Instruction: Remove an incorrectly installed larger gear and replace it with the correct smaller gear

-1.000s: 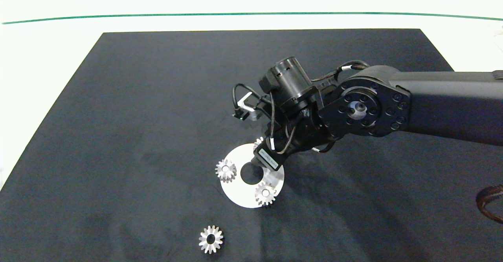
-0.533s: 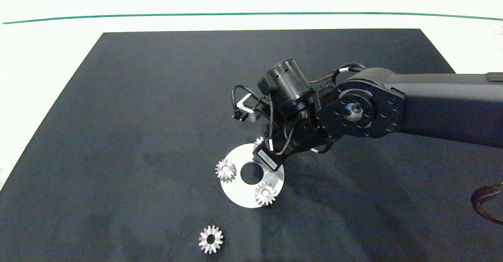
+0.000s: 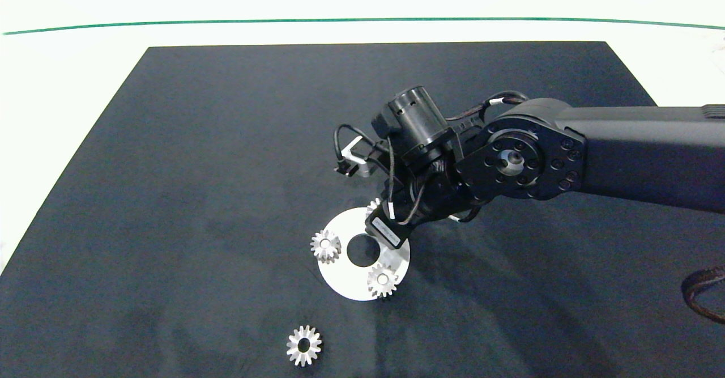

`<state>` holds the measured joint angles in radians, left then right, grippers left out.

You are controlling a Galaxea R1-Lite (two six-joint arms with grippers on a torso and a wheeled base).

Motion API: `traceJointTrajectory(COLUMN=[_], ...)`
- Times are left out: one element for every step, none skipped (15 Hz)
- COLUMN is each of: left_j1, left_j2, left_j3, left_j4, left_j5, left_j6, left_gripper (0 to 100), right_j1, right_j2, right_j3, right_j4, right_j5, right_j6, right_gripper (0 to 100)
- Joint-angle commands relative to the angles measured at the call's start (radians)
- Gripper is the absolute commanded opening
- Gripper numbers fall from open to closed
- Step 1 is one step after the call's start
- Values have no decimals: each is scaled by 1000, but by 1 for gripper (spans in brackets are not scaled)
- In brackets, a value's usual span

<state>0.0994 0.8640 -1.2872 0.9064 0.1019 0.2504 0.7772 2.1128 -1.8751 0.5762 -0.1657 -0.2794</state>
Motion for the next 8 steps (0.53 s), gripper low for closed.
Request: traceJointTrajectory(left_j1=[0, 0, 0, 0, 0, 0, 0, 0], left_j2=[0, 0, 0, 0, 0, 0, 0, 0], left_j3=[0, 0, 0, 2, 2, 2, 2, 2], left_j4=[6, 5, 5, 5, 5, 5, 5, 5], left_j5=[1, 1, 1, 1, 2, 2, 2, 2], left_j6=[1, 1, 1, 1, 1, 1, 1, 1], left_gripper=[100, 100, 100, 100, 100, 100, 100, 100], right_j1=[4, 5, 7, 8, 11, 16, 16, 19], right_j2=[-11, -17, -25, -31, -36, -43, -43, -43], right_j3=[-1, -1, -2, -2, -2, -1, -1, 2], right_j4=[4, 4, 4, 4, 4, 5, 7, 7], right_j5=[0, 0, 0, -5, -9, -11, -11, -11], right_j6=[-1, -1, -1, 0, 0, 0, -1, -1], right_gripper=[35, 32, 31, 31, 31, 31, 31, 31])
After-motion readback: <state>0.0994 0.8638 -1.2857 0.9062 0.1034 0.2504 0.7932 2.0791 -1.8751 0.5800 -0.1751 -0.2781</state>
